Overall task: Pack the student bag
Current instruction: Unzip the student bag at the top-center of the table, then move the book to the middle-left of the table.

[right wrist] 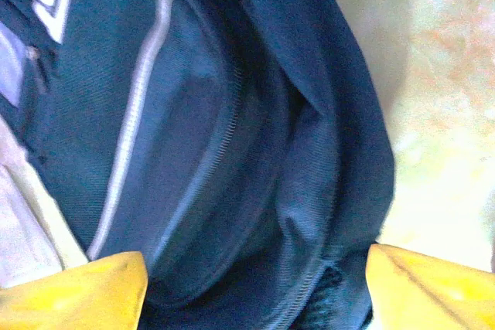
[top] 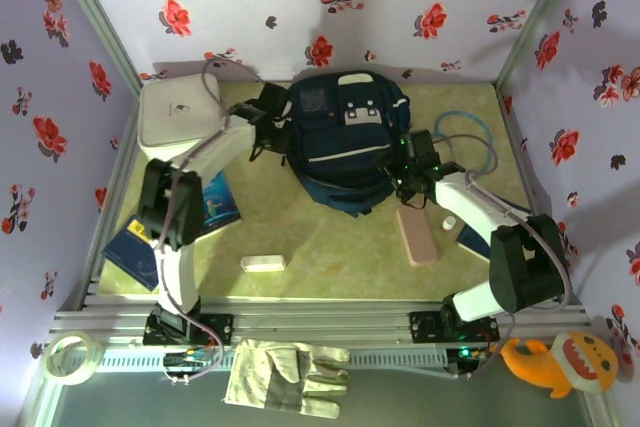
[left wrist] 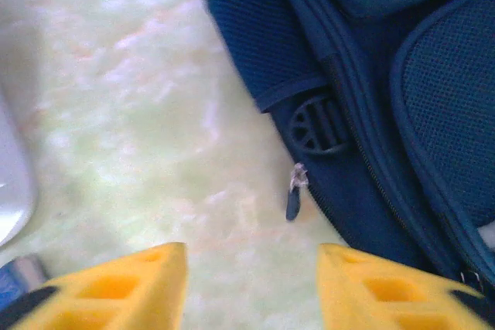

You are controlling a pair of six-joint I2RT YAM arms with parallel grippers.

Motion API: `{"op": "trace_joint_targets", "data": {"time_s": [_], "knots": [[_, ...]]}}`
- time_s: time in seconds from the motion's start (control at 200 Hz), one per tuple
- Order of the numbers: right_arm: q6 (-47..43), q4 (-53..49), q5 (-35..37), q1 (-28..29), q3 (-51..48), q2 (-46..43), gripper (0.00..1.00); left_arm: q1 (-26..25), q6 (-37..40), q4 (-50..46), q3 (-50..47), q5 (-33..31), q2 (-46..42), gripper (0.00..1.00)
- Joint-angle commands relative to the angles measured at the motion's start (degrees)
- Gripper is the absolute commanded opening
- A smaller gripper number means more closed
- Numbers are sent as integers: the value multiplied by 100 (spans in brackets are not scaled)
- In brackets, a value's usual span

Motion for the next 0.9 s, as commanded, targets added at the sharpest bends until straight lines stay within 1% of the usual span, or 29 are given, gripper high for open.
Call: {"op": "trace_joint_targets", "data": {"time_s": [0.0,0.14,0.175,0.18,0.19,0.22,0.345,0.435,0.525,0.66,0.895], "knots": [[-633,-326,400,-26,276,-158,85,256,-778,78,-737,-53,-873,60],[-1091,-317,435,-1,443,-99,99,548,-1383,586,-2117,-148,-1849,83],[-1181,-283,422,17,481,-64,99,629,-1510,719,-2426,-204,-2065,88],[-1196,-281,416,18,478,-62,99,647,-1527,736,-2426,-206,-2097,91],[-1218,-261,404,22,498,-56,99,670,-1547,772,-2537,-220,-2154,94],[-1281,-227,386,45,538,-22,99,746,-1630,865,-2800,-235,-2305,99],[-1442,-61,287,187,690,145,99,994,-1877,1036,-3527,-237,-2676,100],[-1530,27,203,336,848,314,99,1113,-2051,1076,-3815,-217,-2707,100],[-1571,65,198,505,998,484,100,1254,-2266,1225,-4010,35,-2618,100],[-1580,173,164,692,1160,673,99,1399,-2396,1452,-4092,391,-2368,100],[-1571,267,5,818,1324,931,99,1404,-2376,1505,-3907,721,-1859,99]]}}
